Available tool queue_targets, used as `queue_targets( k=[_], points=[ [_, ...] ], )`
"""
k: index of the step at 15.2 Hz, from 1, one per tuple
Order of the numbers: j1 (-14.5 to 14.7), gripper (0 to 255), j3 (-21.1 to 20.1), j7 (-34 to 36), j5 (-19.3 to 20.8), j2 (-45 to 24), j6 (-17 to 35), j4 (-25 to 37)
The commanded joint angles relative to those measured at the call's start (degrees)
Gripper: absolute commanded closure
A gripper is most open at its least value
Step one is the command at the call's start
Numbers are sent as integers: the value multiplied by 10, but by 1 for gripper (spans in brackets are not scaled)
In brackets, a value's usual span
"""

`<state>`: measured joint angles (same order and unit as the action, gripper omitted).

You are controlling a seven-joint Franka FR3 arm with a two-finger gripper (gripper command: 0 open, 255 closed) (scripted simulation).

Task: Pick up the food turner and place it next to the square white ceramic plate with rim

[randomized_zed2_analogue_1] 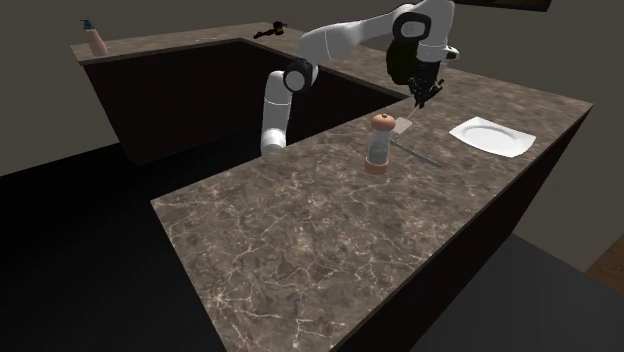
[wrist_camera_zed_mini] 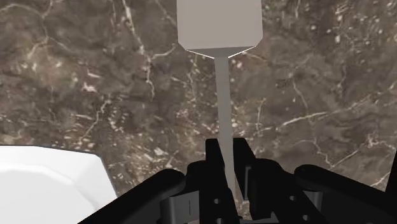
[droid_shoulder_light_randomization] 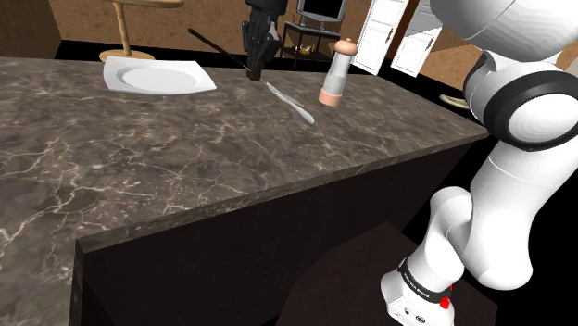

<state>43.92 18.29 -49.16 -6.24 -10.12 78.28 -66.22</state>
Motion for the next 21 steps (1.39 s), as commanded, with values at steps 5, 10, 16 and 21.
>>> queue_targets(
  k=[5,10,16,21],
  points=[
    [9,255,-4,6,7,17,54,-69],
    [14,255,-6,7,14,37,101,-136],
    [18,255,-8,8,19,52,148,-197],
    [18,255,-8,8,19,52,148,-197]
  ],
)
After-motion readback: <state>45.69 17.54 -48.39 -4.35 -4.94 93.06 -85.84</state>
